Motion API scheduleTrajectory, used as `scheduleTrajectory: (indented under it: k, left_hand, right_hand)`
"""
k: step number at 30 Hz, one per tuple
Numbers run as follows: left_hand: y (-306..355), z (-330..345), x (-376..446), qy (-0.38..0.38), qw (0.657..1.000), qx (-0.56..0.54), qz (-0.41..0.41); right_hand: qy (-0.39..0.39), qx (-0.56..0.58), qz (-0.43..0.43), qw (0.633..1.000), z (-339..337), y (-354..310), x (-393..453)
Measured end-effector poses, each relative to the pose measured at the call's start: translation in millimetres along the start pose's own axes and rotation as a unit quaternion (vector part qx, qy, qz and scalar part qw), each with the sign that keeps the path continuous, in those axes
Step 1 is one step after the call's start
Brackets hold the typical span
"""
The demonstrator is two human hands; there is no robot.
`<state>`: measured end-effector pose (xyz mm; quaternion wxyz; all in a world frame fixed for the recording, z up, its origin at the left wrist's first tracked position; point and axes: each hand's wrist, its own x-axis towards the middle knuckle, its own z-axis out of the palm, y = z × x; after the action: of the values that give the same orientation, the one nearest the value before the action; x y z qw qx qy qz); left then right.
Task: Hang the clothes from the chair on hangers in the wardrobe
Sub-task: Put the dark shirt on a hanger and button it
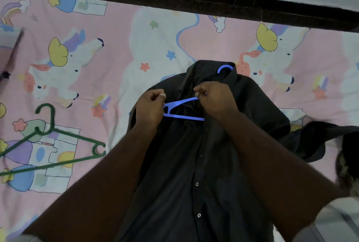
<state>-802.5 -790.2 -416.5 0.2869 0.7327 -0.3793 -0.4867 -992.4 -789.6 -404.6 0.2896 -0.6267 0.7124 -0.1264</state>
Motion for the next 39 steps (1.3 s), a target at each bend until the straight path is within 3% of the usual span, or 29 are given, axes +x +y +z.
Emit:
scheduleTrajectory:
  k: [4,11,17,27,39]
  left_hand:
    - [9.6,2.8,13.3,-0.030,0.994,0.094,0.055]
    - [25.3,17.8,21.9,-0.125,0.975,0.171,0.072]
    - [29.0,13.3,25.2,-0.098,0.961,0.230,0.116]
    - [33.2,-22.0,31.2,-0.050,0.959,0.244,0.137]
    - [51.6,-52.2,0.5,-0.057,0.937,0.281,0.201]
  right_hand:
    - [-0.098,-0.054,-0.053,0.992,5.5,-8.5,21.5]
    - [-0.119,-0.158,-0.073,0.977,6.8,5.2,25.8]
    - [-0.128,-0.202,-0.085,0.967,4.1,6.9,31.9]
    - [-0.068,-0.246,-0.087,0.963,-10.6,5.8,37.5]
    - [-0.047,-0.282,-0.073,0.956,-10.0,-6.3,25.9]
